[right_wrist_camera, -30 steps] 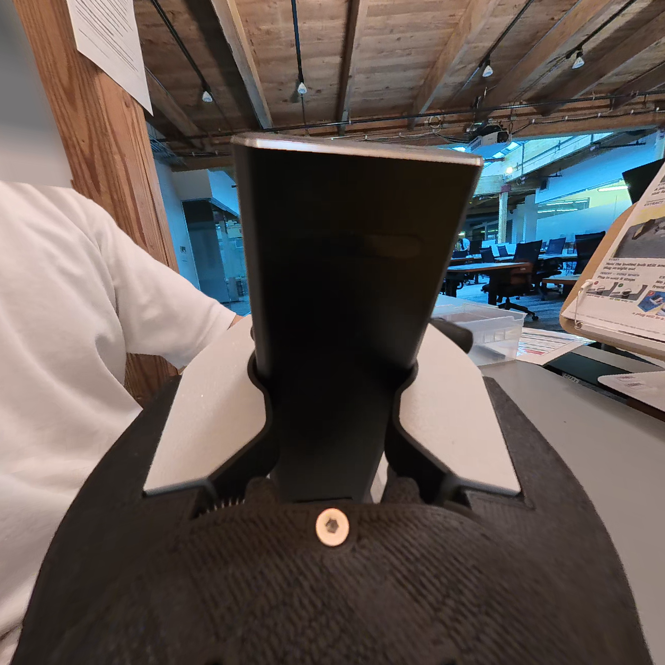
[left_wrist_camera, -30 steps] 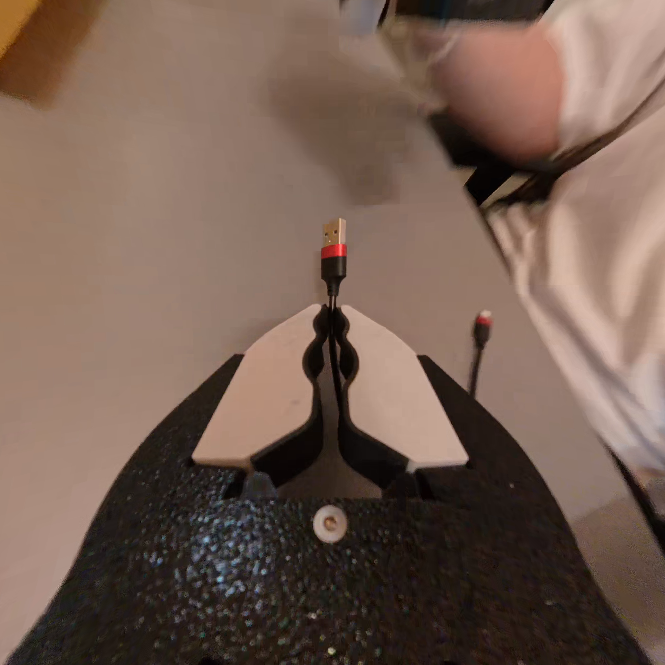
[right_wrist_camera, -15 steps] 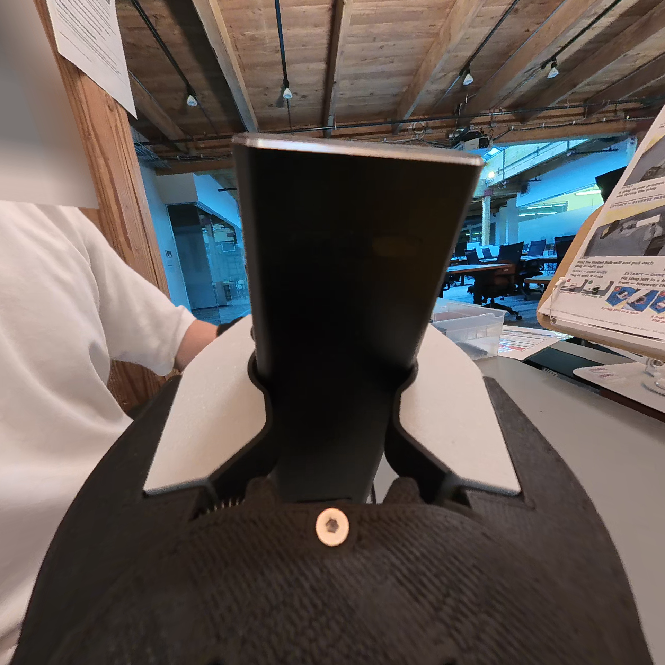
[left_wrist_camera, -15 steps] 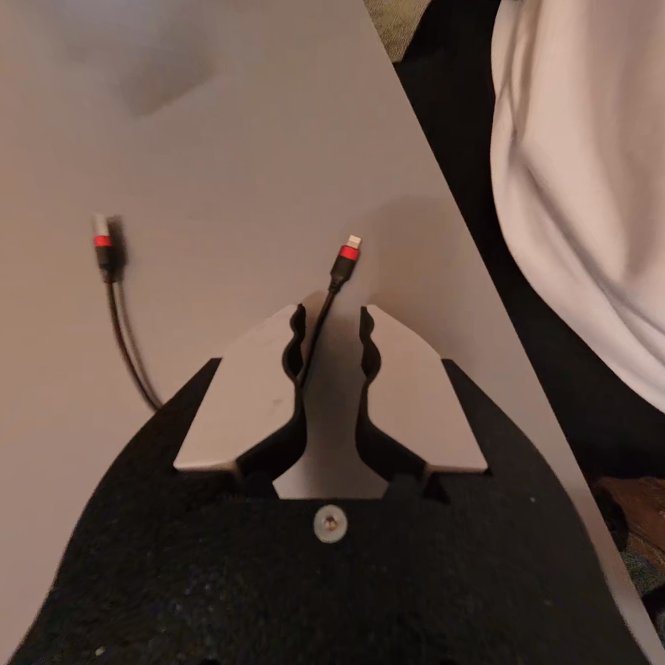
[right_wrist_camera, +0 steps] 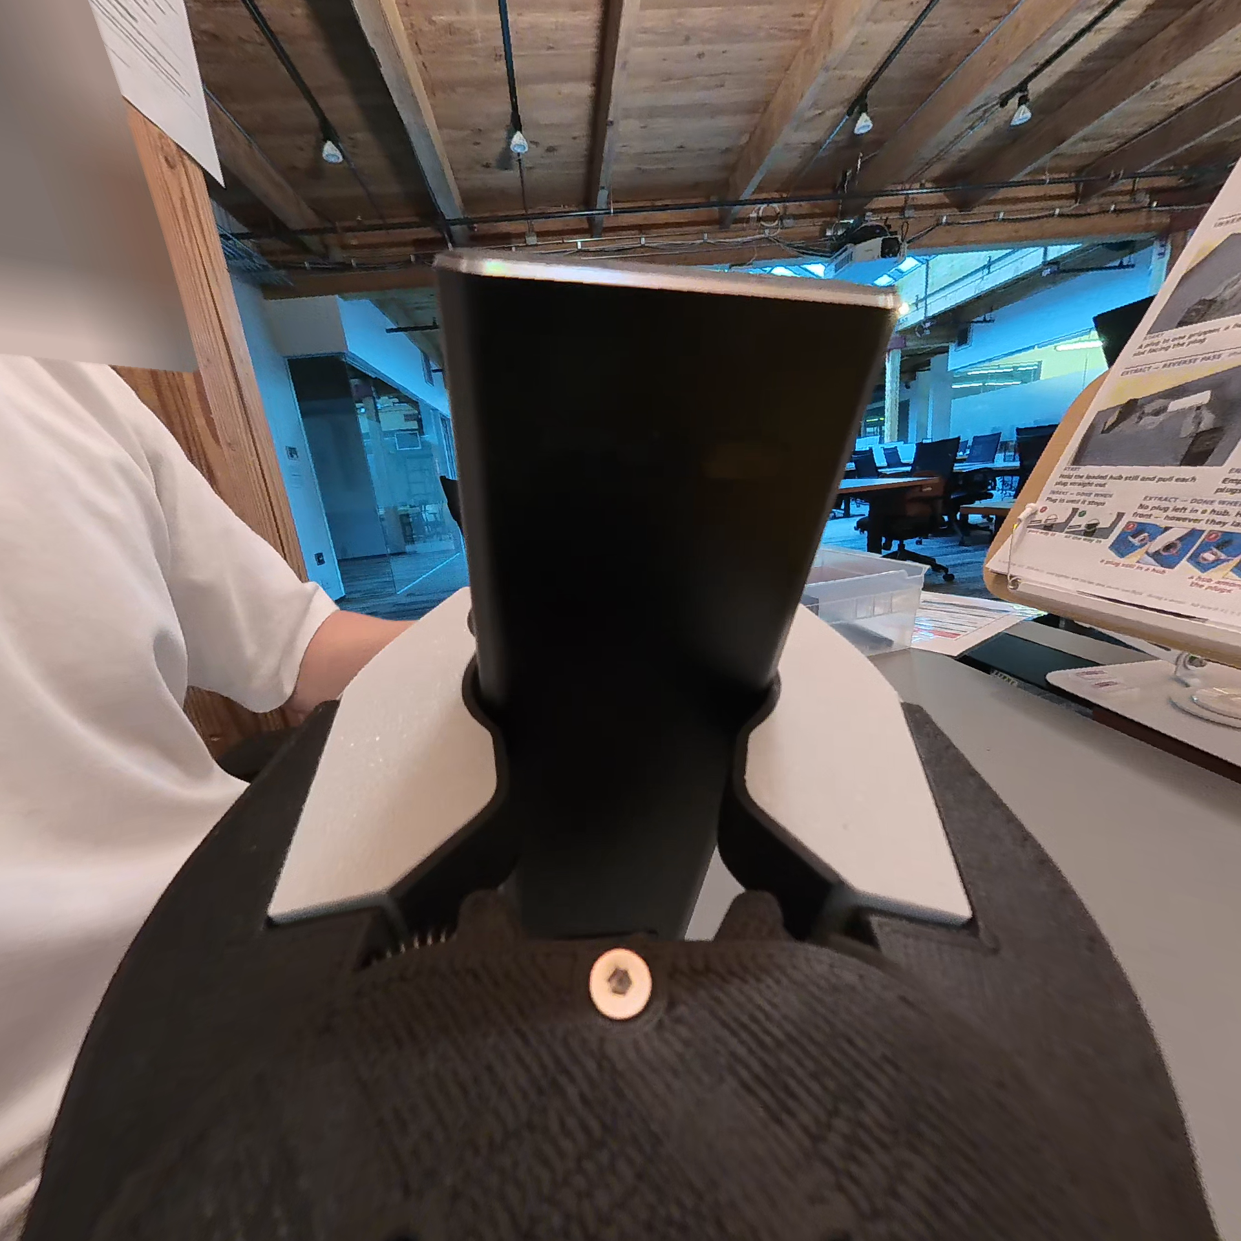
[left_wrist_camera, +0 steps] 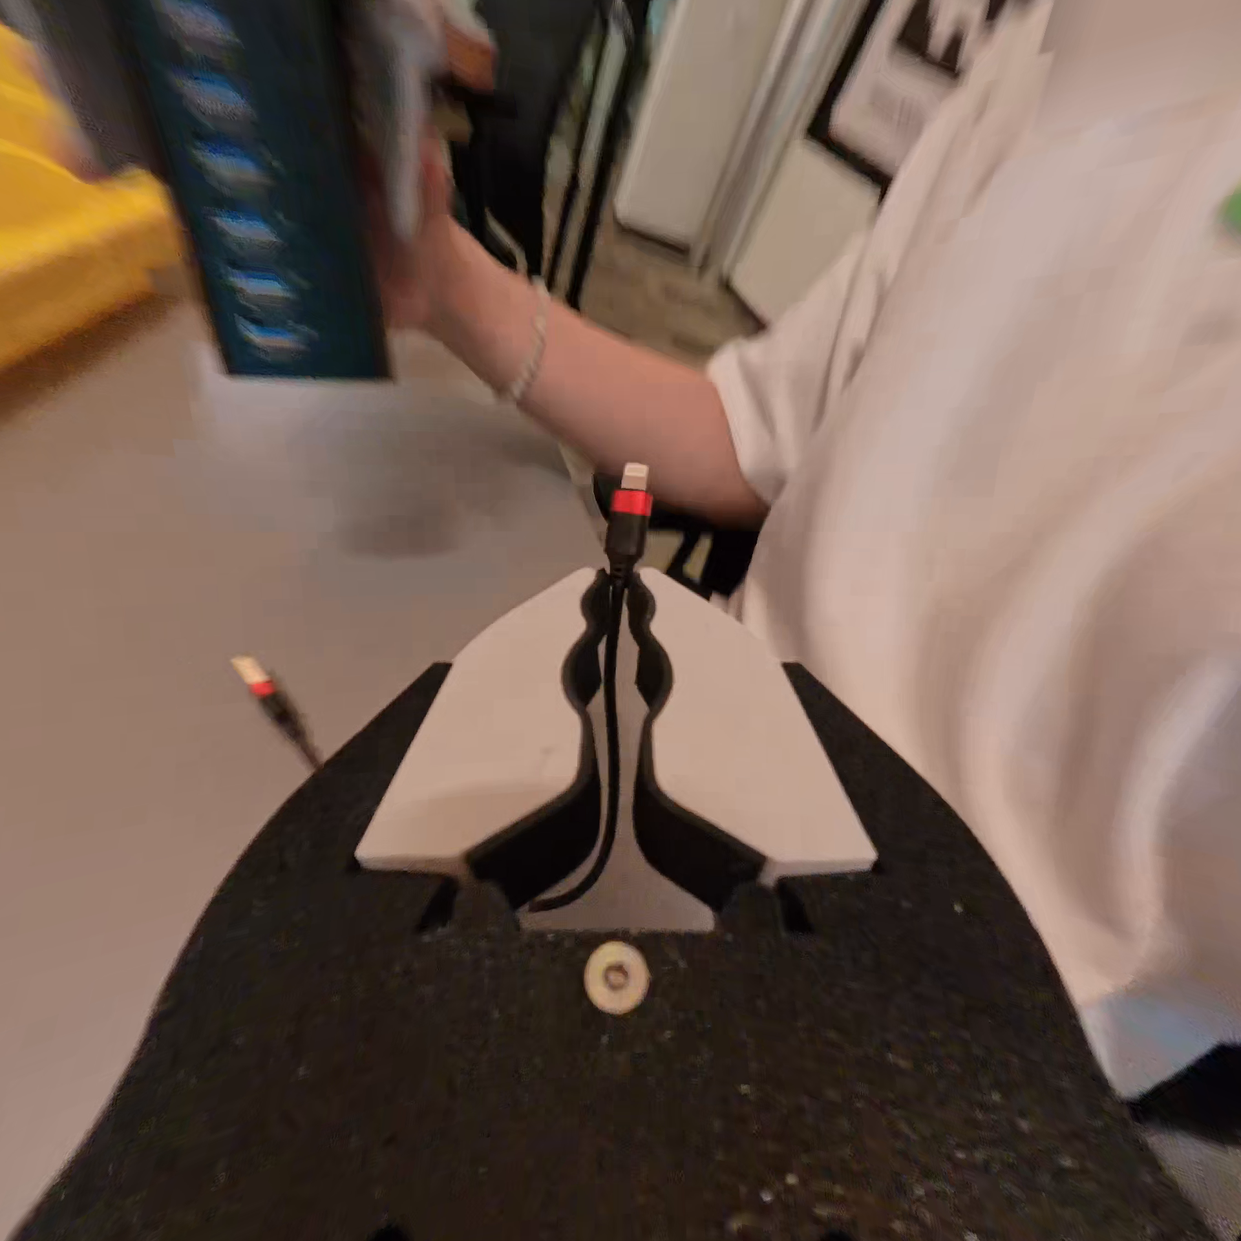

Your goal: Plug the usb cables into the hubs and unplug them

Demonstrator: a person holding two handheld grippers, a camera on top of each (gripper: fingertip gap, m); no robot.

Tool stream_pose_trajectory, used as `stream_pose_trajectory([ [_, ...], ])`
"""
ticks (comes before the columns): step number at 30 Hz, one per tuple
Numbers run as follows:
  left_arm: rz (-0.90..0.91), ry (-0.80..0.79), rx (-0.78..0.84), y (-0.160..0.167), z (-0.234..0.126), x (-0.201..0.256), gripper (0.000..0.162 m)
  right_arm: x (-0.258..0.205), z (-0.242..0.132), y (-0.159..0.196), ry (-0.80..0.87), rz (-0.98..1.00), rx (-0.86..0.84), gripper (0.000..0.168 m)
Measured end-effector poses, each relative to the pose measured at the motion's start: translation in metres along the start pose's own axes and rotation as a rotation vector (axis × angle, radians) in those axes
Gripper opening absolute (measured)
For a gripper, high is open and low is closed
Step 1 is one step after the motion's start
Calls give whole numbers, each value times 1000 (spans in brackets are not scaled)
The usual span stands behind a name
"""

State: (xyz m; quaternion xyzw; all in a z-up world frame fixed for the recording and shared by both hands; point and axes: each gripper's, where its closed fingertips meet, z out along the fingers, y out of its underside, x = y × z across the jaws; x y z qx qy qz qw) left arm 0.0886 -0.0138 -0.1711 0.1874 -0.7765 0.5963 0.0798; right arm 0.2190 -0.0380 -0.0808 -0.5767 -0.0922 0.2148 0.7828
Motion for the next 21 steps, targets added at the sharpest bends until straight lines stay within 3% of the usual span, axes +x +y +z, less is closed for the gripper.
stream_pose_trajectory([
  [3, -107, -139, 148, -16, -41, -32, 5, 0, 1, 1, -5, 5, -2, 75],
  [9, -351, -609, 203, 14, -118, -133, 4, 0, 4, 5, -15, 15, -7, 75],
  [12, -377, -760, 96, 27, -135, -165, 9, 0, 6, 6, -17, 18, -11, 75],
  [16, -359, -897, -206, 51, -137, -177, 49, 1, 4, 9, 10, -13, -53, 75],
  [19, -324, -1047, -441, 68, -143, -174, 44, 4, 1, 9, 33, -27, -67, 75],
  [21, -309, -937, -408, 59, -105, -160, 40, 5, -1, 8, 36, -29, -64, 75],
])
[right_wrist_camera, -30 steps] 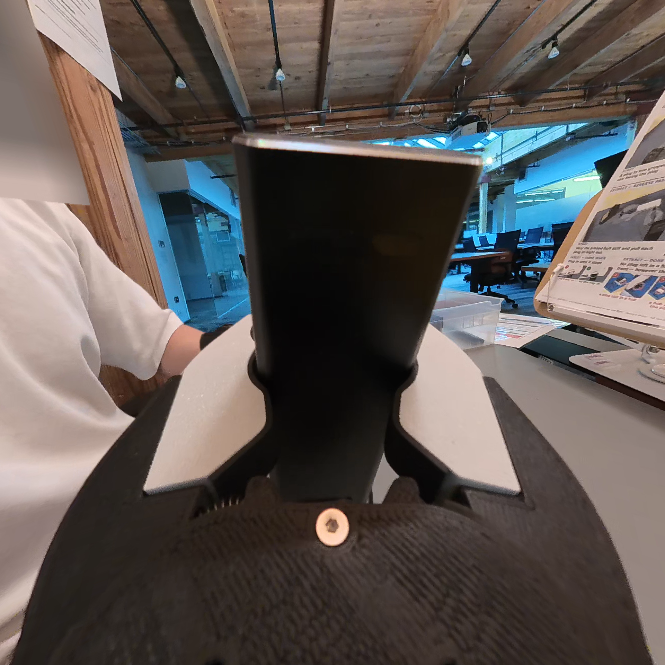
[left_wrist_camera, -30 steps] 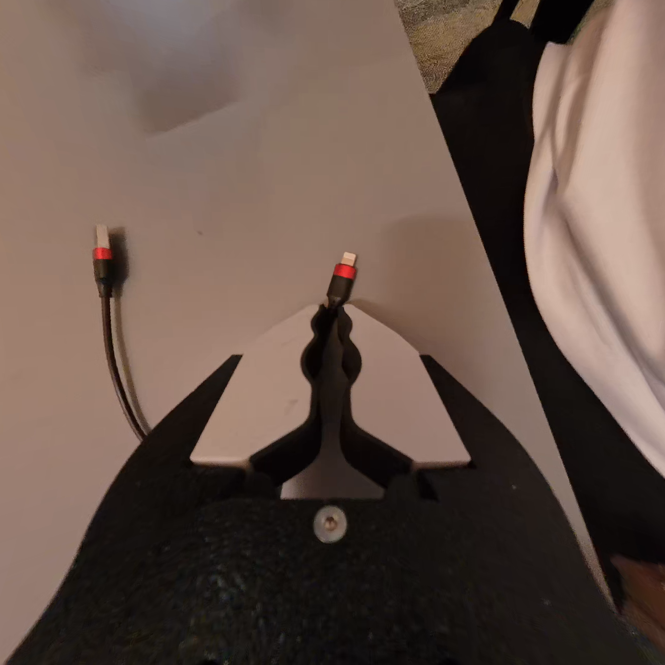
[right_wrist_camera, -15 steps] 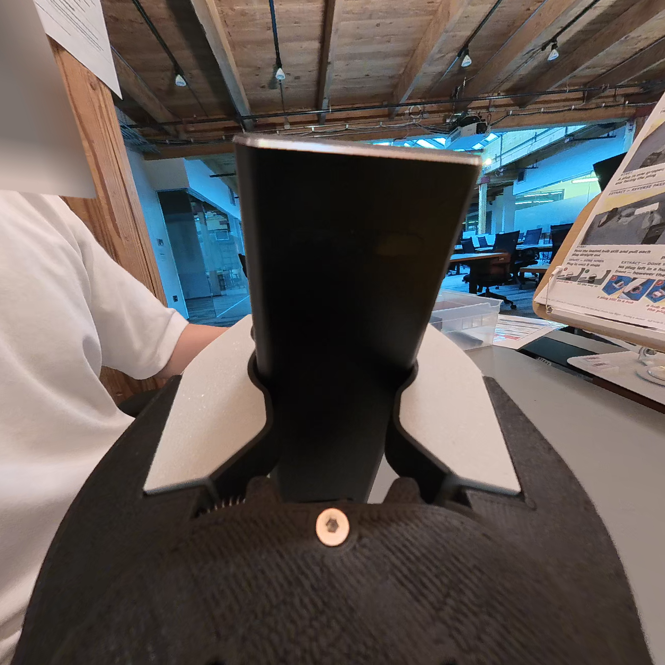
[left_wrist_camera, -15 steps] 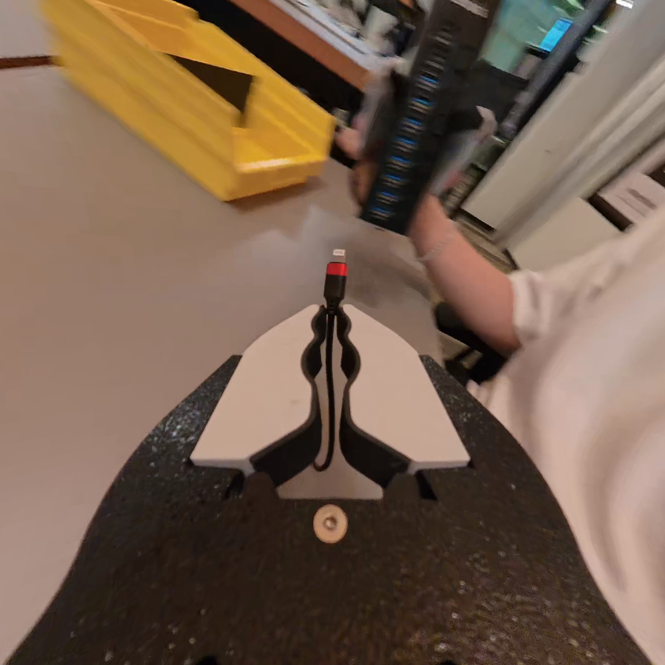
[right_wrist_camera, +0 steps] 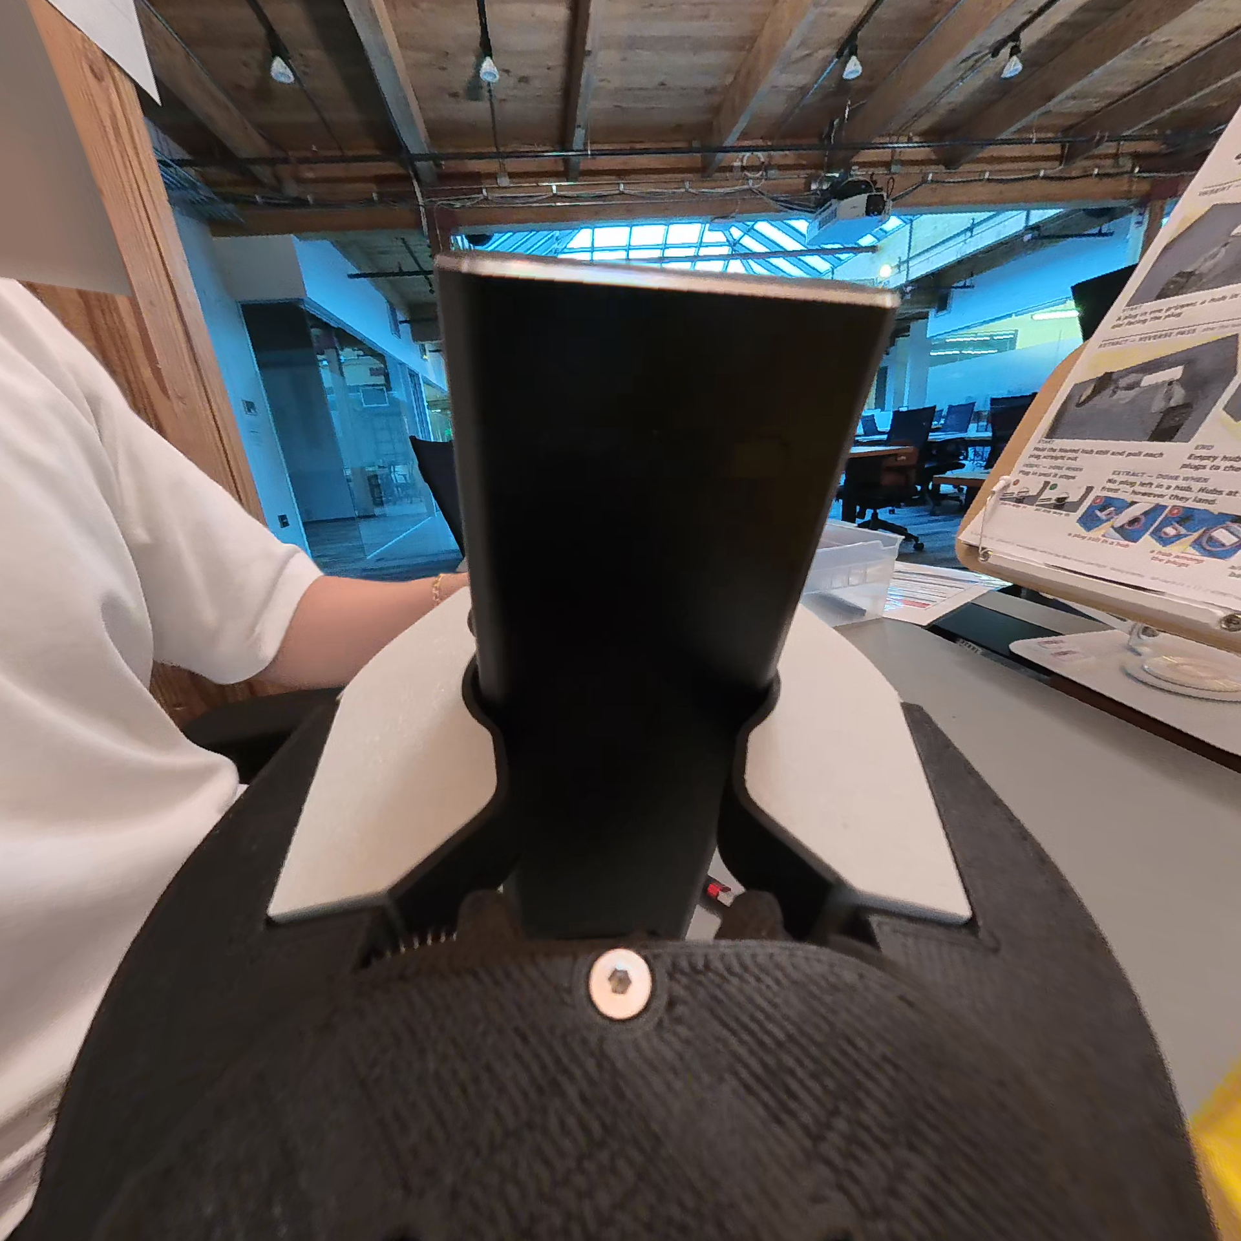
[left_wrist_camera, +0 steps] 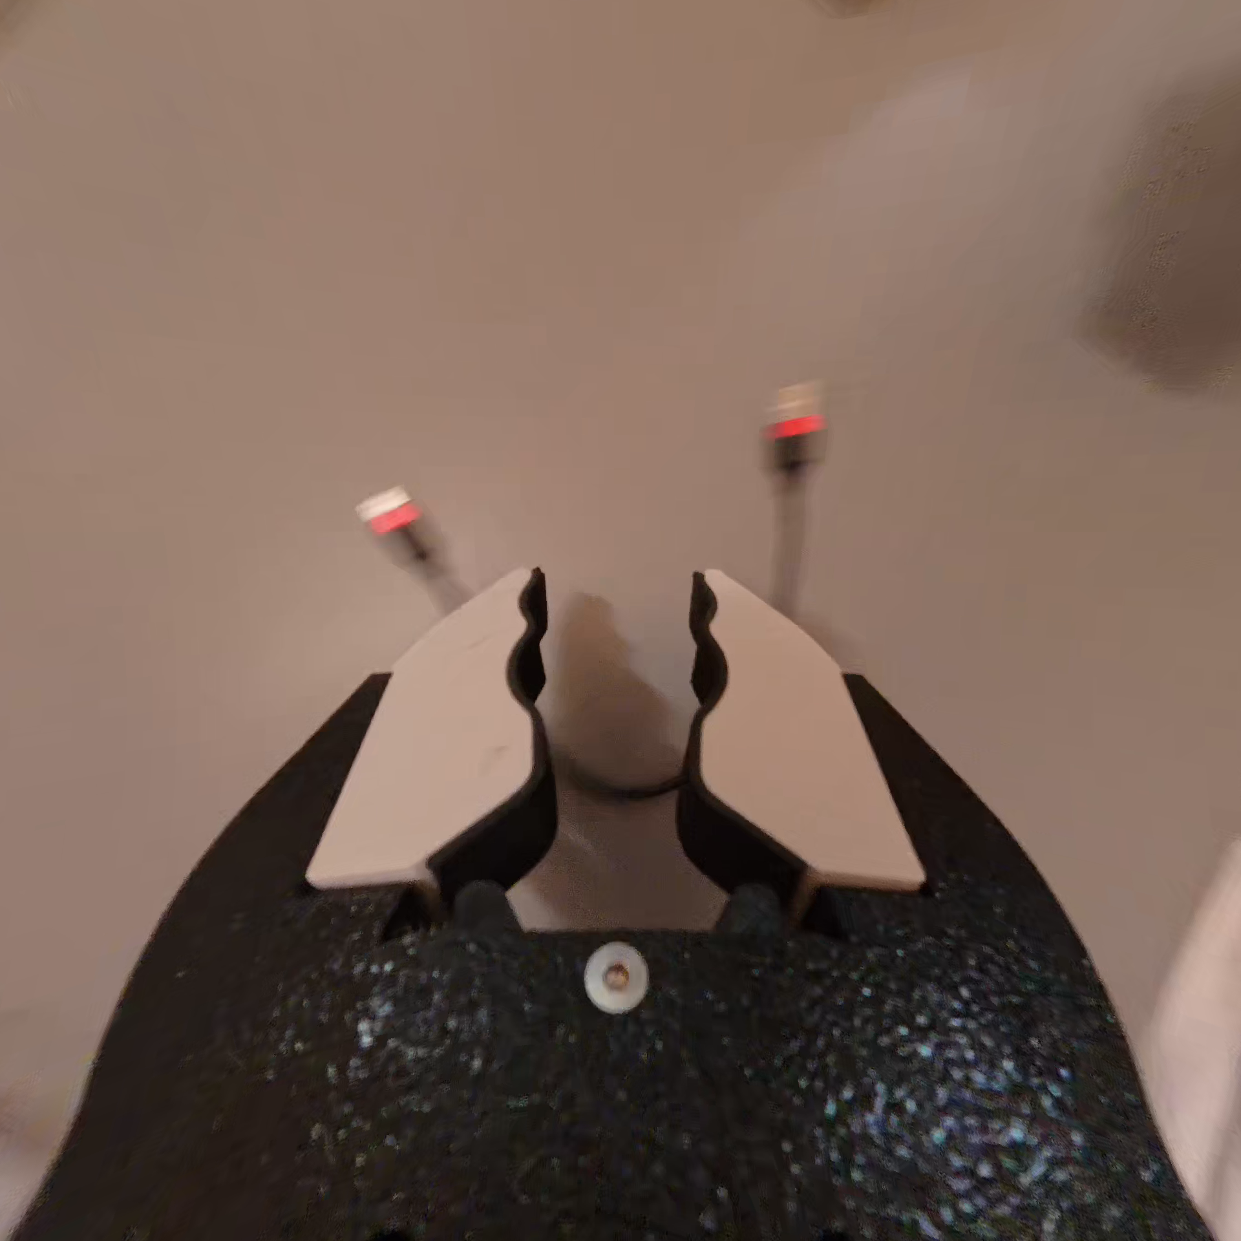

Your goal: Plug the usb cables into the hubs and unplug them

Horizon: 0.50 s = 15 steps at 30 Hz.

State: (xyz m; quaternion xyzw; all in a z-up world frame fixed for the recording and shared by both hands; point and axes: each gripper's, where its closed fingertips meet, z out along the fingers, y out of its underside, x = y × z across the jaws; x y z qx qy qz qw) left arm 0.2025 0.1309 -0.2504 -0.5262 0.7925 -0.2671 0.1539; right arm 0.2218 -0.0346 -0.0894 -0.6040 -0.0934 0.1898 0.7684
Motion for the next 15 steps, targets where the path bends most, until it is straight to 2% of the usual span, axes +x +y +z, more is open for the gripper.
stream_pose_trajectory([
  [2, 31, 187, 30, -9, 11, 50, 39, 1, 0, 0, -3, 7, 6, 75],
  [4, 70, 201, -11, -6, 25, 66, 37, 1, 1, 2, -10, 13, 9, 75],
  [8, 62, 251, -37, -5, 43, 80, 21, -1, 2, 4, -20, 7, 2, 74],
  [11, 101, 173, -40, -5, 53, 75, 6, -1, 0, 4, -18, -10, 1, 74],
  [15, 155, 84, 3, -11, 58, 72, 3, -4, -1, 2, -43, -17, 11, 75],
])
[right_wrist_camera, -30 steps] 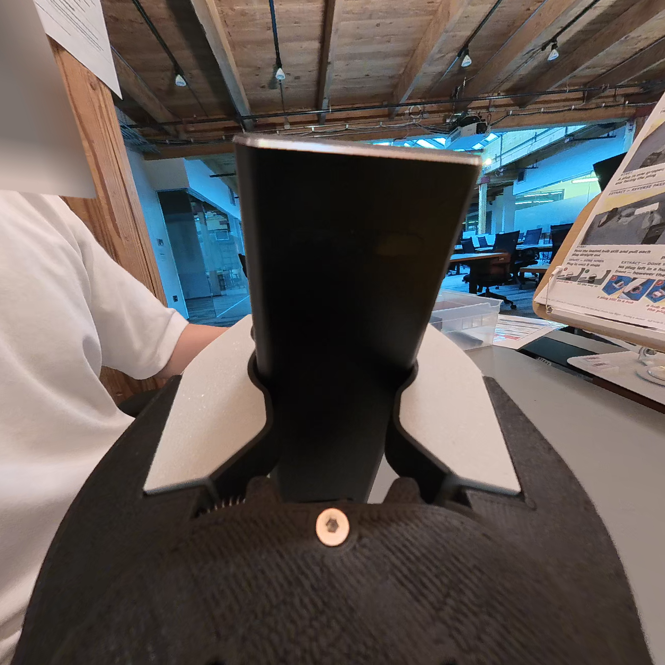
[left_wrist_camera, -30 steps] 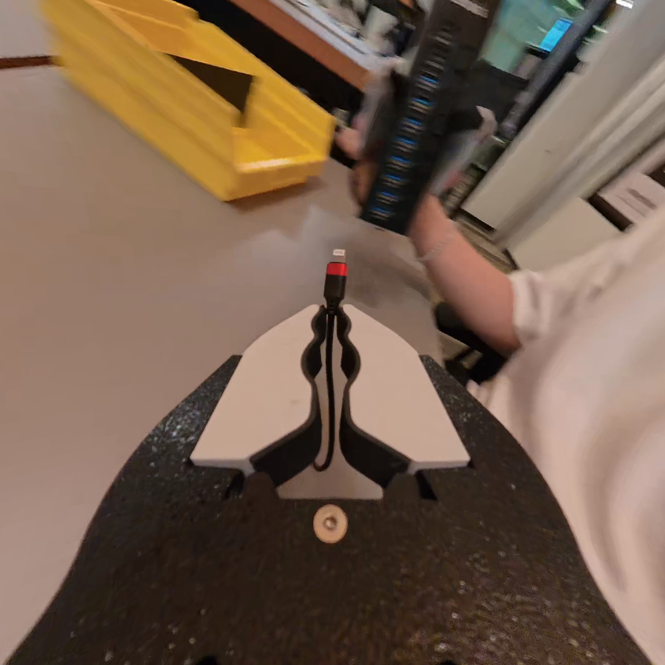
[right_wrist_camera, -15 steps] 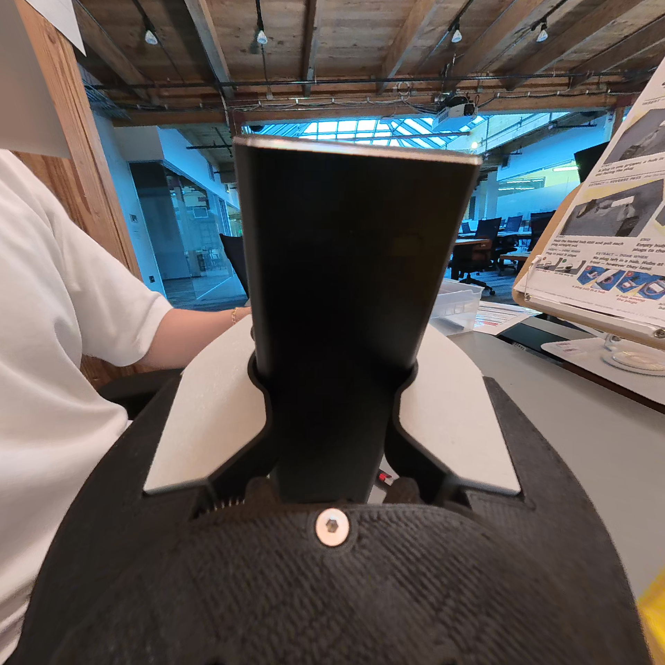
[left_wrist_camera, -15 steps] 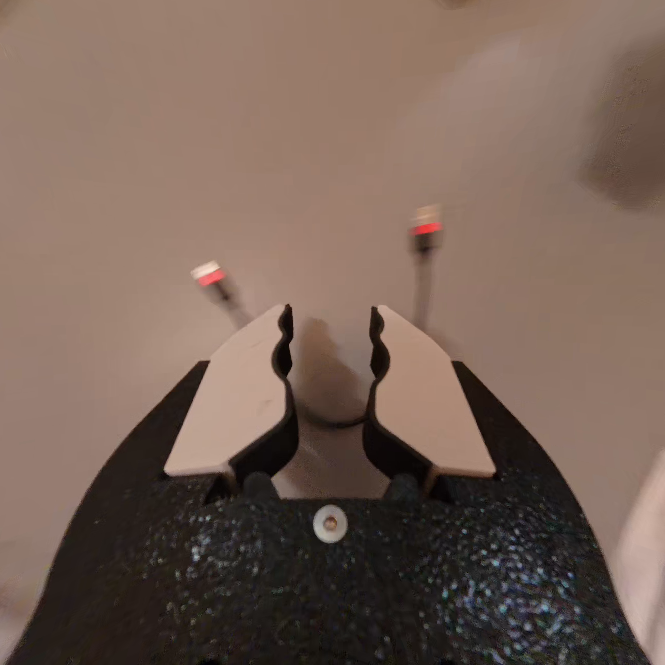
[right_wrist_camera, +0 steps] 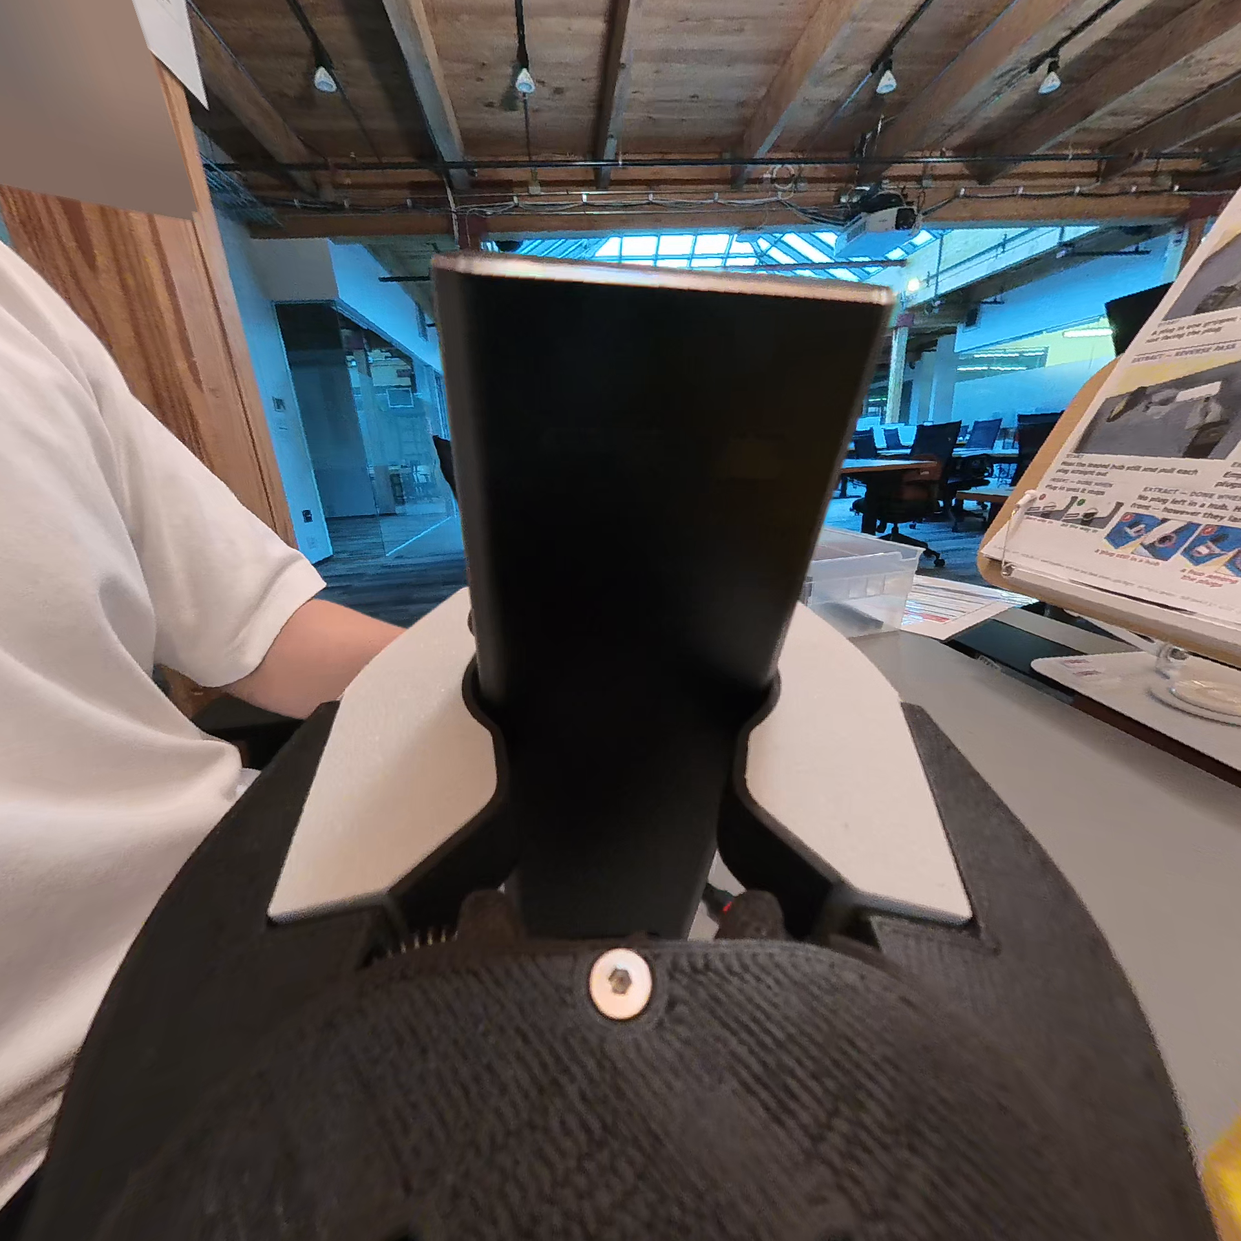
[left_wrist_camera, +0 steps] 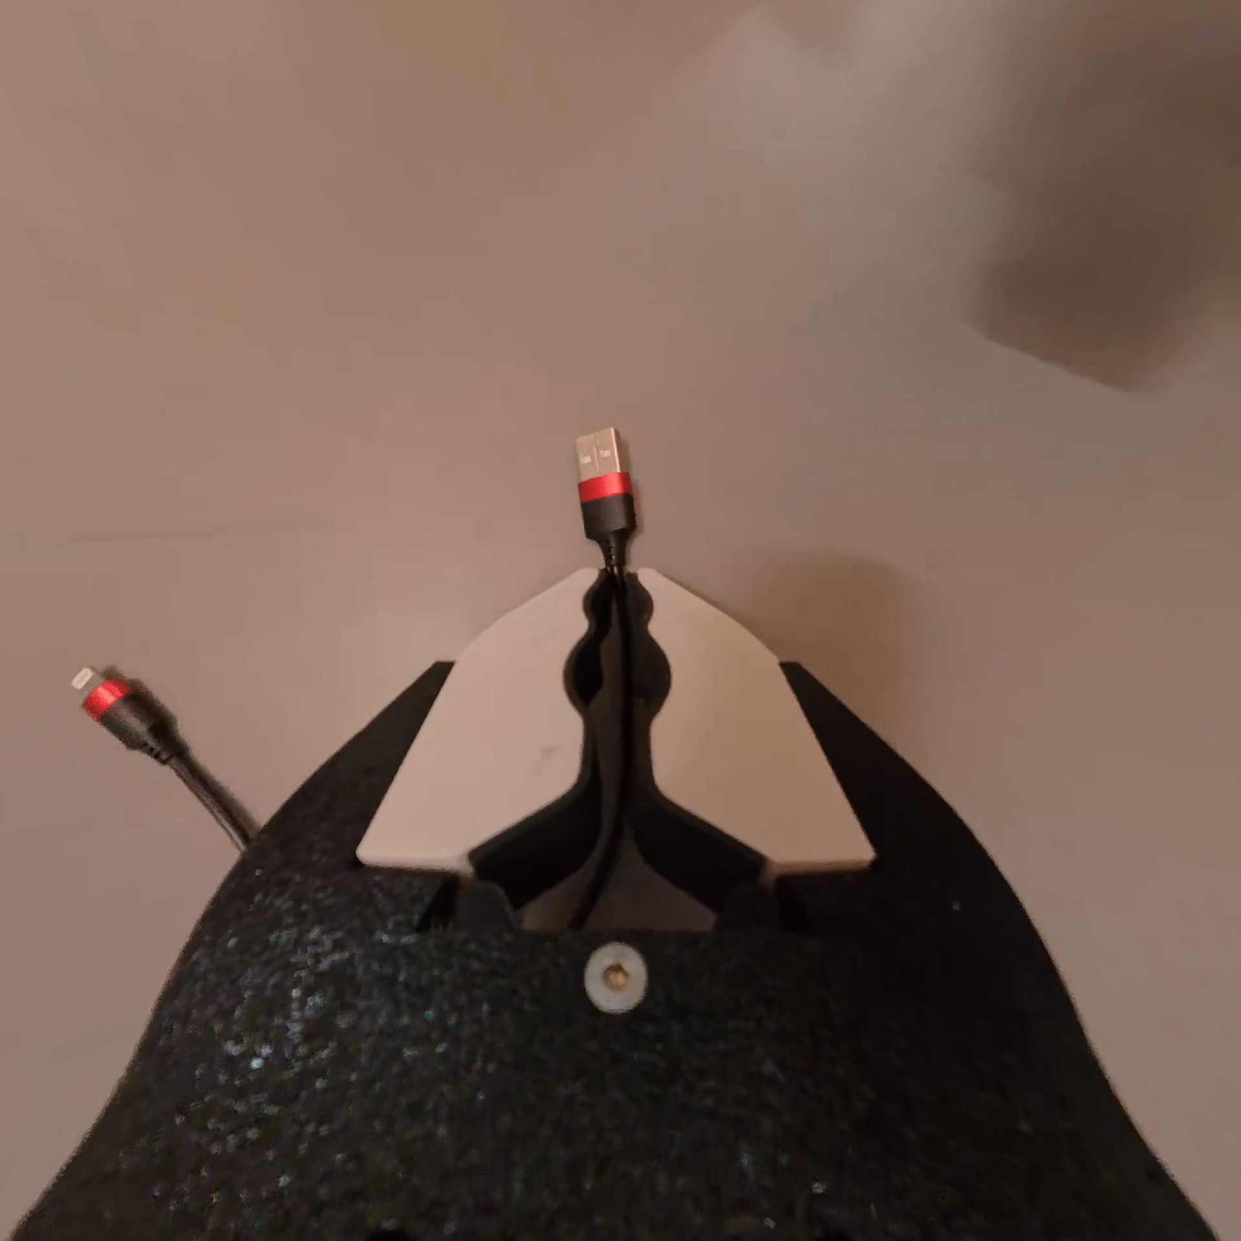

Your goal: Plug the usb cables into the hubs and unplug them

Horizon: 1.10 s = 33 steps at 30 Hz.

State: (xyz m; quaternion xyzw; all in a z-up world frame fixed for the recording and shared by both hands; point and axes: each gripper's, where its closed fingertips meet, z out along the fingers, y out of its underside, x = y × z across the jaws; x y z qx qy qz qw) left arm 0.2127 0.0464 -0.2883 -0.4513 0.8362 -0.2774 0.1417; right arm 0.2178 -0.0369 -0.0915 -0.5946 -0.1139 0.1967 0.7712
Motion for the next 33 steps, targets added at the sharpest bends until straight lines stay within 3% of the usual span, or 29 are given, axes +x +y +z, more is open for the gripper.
stream_pose_trajectory([
  [8, 134, -89, 48, -2, -11, -2, 2, -6, 8, 9, -38, -19, -33, 75],
  [15, 314, -42, 200, -51, -95, 30, 2, -16, 19, 13, -108, -6, -18, 74],
  [19, 396, -38, 187, -70, -130, 46, 2, -20, 27, 18, -119, -16, -45, 75],
  [33, 436, -65, 27, -91, -132, 48, 2, -18, 45, 36, -84, -56, -139, 75],
])
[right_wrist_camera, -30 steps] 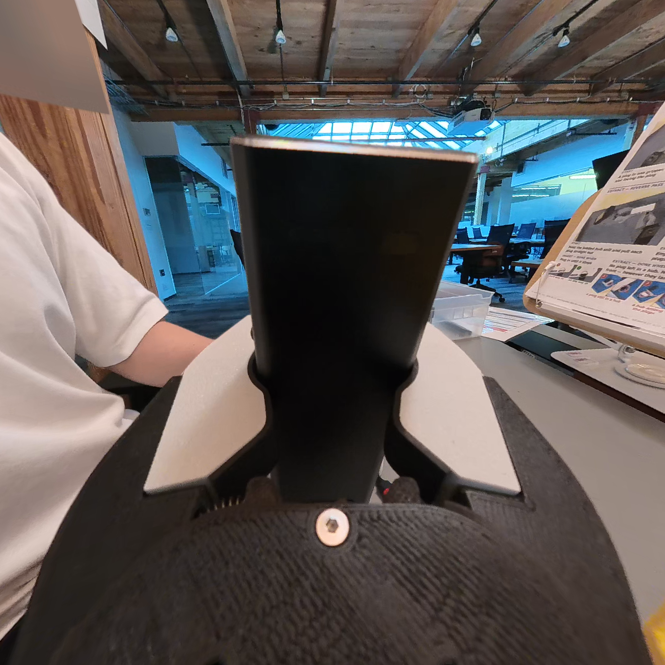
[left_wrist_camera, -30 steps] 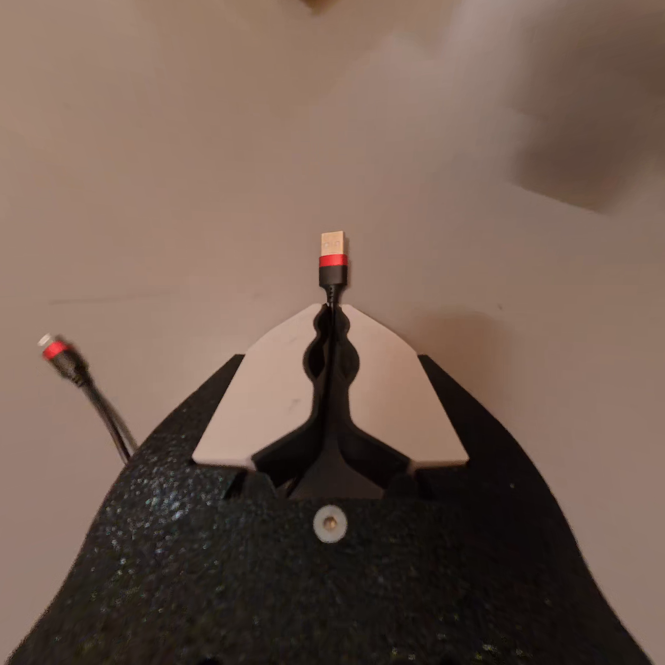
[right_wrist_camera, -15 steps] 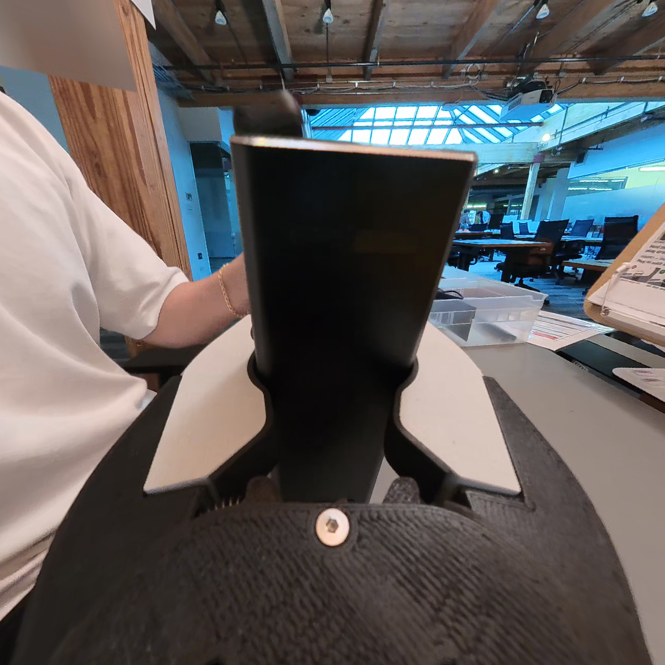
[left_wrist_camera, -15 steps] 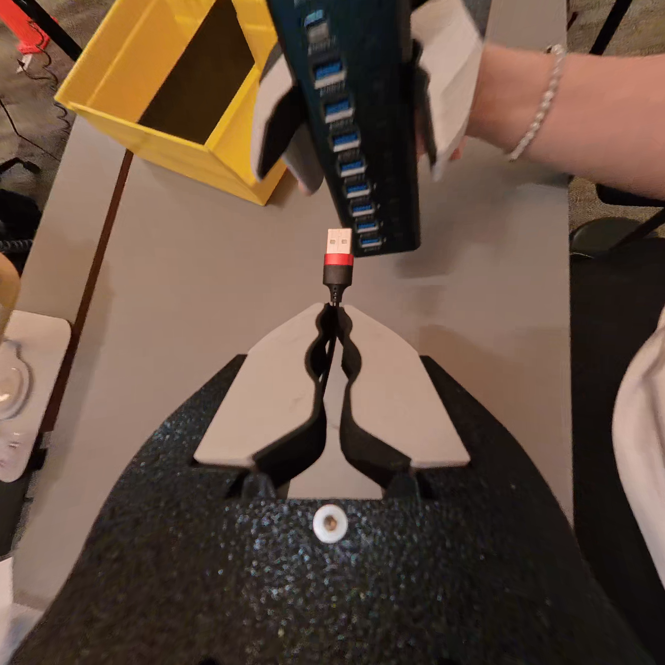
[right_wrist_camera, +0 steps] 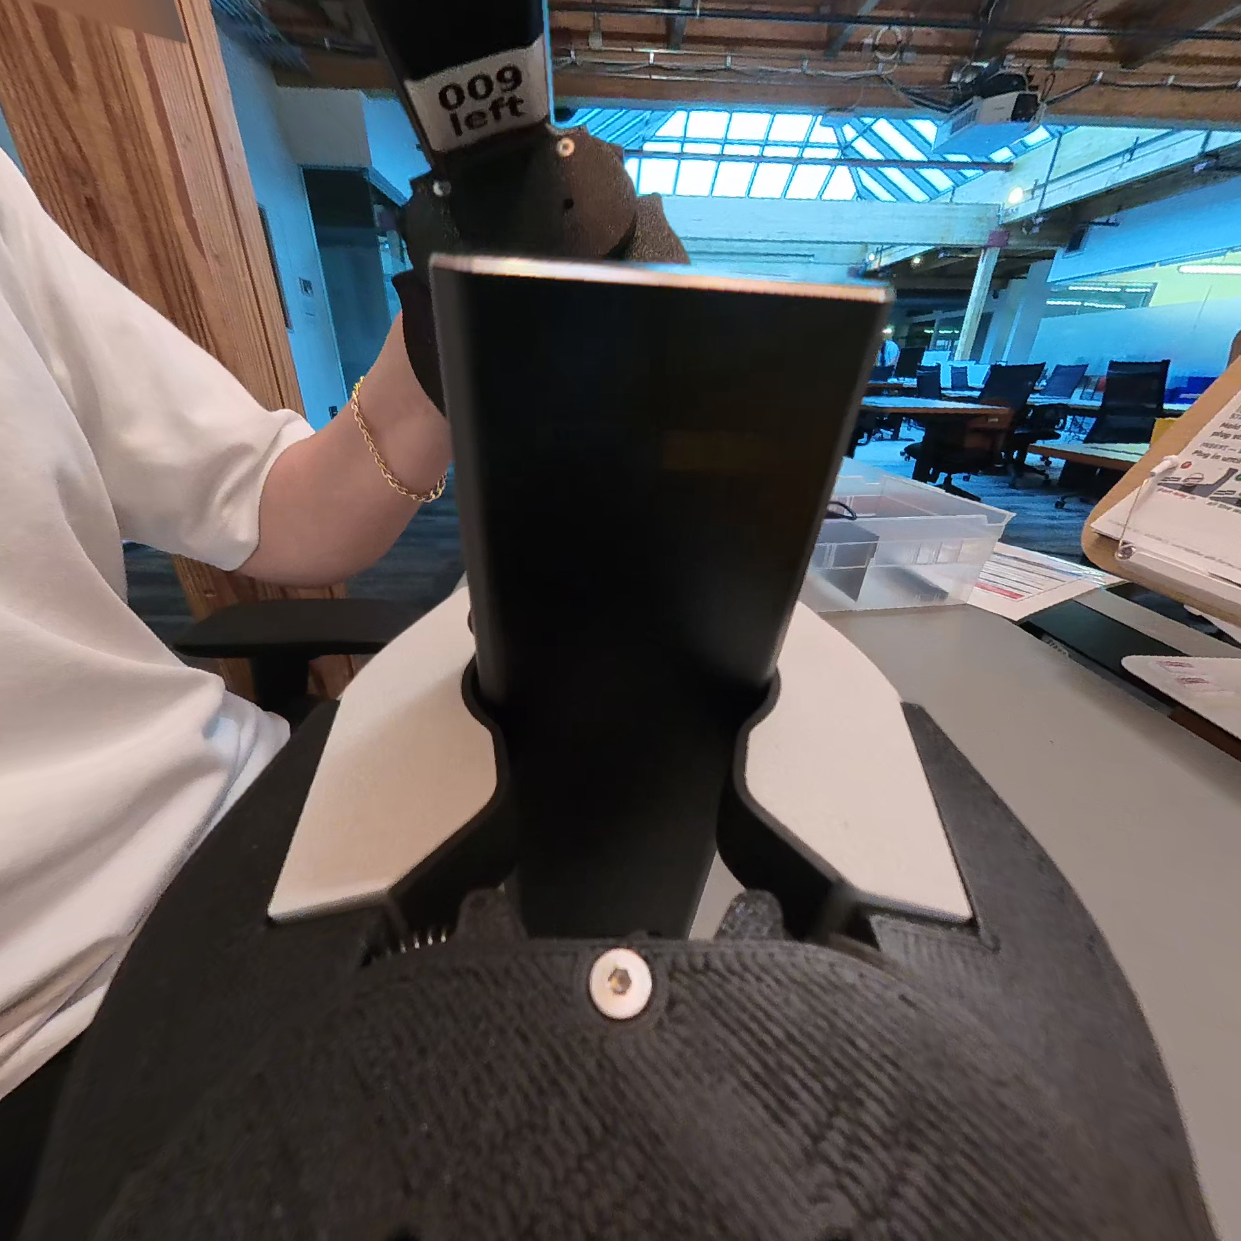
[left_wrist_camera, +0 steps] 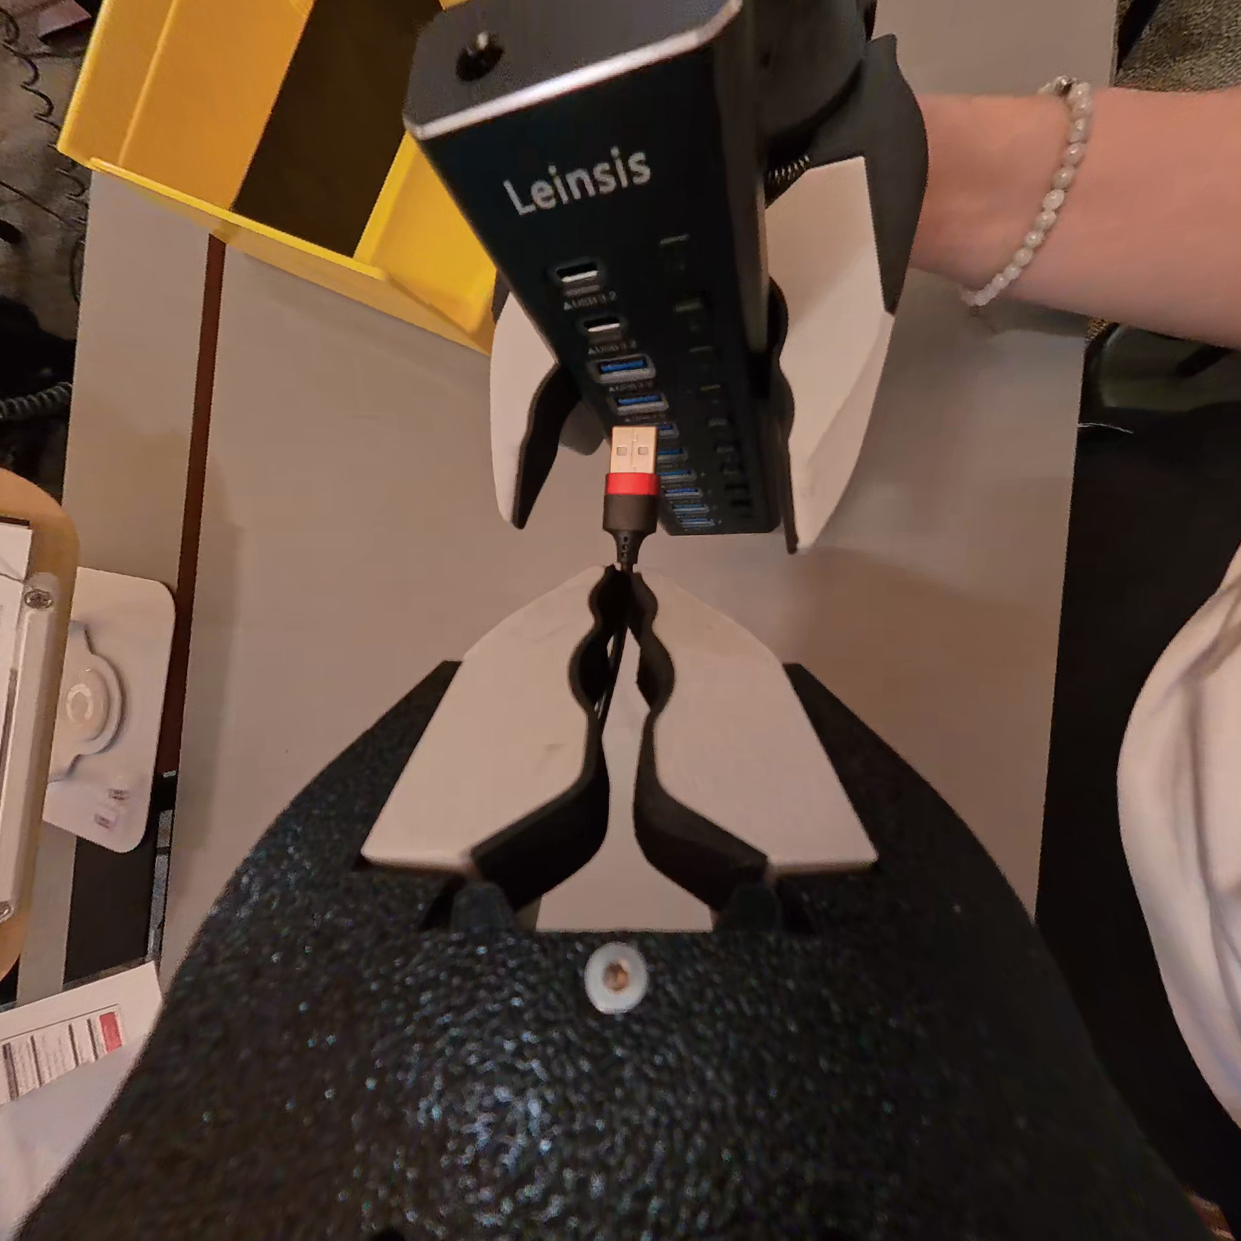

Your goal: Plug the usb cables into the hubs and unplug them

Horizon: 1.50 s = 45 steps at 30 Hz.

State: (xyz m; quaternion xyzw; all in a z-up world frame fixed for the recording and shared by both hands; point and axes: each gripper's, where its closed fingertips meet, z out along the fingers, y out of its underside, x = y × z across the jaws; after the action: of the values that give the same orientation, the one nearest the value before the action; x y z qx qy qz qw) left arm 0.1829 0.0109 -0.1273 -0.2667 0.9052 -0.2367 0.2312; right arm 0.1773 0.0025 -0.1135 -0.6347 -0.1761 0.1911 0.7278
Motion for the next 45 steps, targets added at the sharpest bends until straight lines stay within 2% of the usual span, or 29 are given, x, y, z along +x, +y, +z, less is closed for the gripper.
stream_pose_trajectory([
  [12, -25, -13, -68, 4, 9, -2, 2, 7, 4, 16, 39, 10, -71, 74],
  [18, -22, -55, -133, 10, 15, -4, 2, 8, 7, 14, 41, 21, -50, 74],
  [25, -63, -25, -30, -3, 8, -3, 2, 12, 2, 15, 68, 16, -59, 74],
  [29, -33, -29, -114, 7, 14, -3, 2, 8, 6, 7, 34, 29, -1, 76],
  [38, -16, -6, -149, 9, 11, -1, 2, 9, 6, 16, 52, -10, -70, 74],
  [45, -54, 2, -90, 0, 6, -2, 2, 10, 6, 19, 71, -35, -114, 74],
])
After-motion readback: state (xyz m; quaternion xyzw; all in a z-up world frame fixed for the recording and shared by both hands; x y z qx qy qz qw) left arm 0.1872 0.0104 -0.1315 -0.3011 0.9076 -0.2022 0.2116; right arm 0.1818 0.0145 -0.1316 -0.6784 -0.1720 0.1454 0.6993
